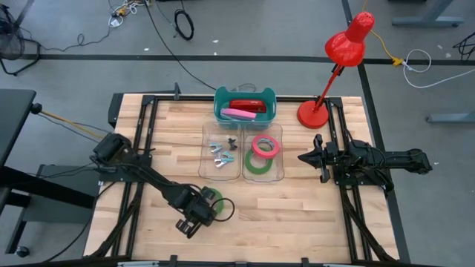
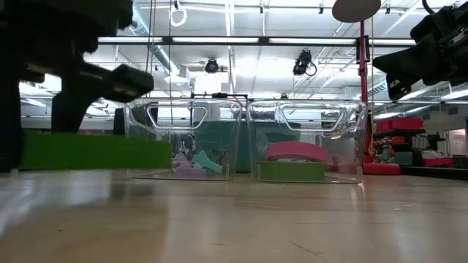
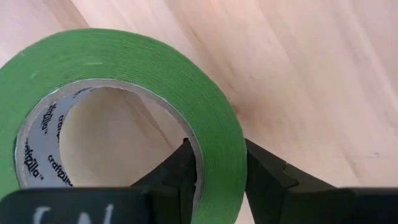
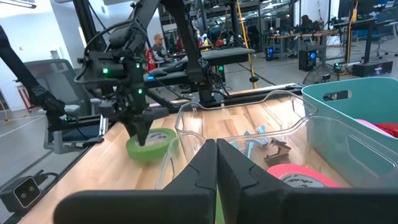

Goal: Pick and place Stapler, Stapler remover, tape
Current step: Put the green tape into the right transparent bin

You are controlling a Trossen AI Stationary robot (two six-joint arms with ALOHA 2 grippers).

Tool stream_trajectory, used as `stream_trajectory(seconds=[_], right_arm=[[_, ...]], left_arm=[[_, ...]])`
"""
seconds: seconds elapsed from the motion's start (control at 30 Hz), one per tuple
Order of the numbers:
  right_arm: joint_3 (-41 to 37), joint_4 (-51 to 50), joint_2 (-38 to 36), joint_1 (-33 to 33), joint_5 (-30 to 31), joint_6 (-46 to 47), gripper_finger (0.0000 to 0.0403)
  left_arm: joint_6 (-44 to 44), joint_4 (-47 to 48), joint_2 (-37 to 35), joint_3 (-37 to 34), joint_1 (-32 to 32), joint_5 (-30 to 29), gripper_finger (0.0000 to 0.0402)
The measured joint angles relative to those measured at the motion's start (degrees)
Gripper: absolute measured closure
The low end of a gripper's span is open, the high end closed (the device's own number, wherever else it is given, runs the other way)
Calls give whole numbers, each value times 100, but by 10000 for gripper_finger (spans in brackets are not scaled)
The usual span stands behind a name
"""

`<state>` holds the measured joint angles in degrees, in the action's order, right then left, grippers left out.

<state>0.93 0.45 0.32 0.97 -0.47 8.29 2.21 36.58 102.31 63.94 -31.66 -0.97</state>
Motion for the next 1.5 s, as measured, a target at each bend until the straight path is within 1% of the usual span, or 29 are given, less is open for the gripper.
stream_trajectory(seconds=[0.33, 0.8, 1.0, 1.17, 1.3, 1.5], right_arm=[[0, 0, 0, 0, 0, 0, 396], [2, -2, -1, -1, -2, 0, 396], [2, 0, 0, 0, 0, 0, 396], [1, -1, -1, -1, -1, 0, 396], [1, -1, -1, -1, -2, 0, 396], [0, 0, 0, 0, 0, 0, 396]], left_arm=[[-6, 24, -671, 4, 0, -18, 286], [-30, -13, -1573, 13, 66, -801, 287], [-52, -46, -1799, 15, 405, -842, 287], [7, -62, -1809, 20, 756, -826, 287], [325, -93, -1809, 20, 1066, -824, 287], [785, -408, -1809, 20, 1617, -822, 287]])
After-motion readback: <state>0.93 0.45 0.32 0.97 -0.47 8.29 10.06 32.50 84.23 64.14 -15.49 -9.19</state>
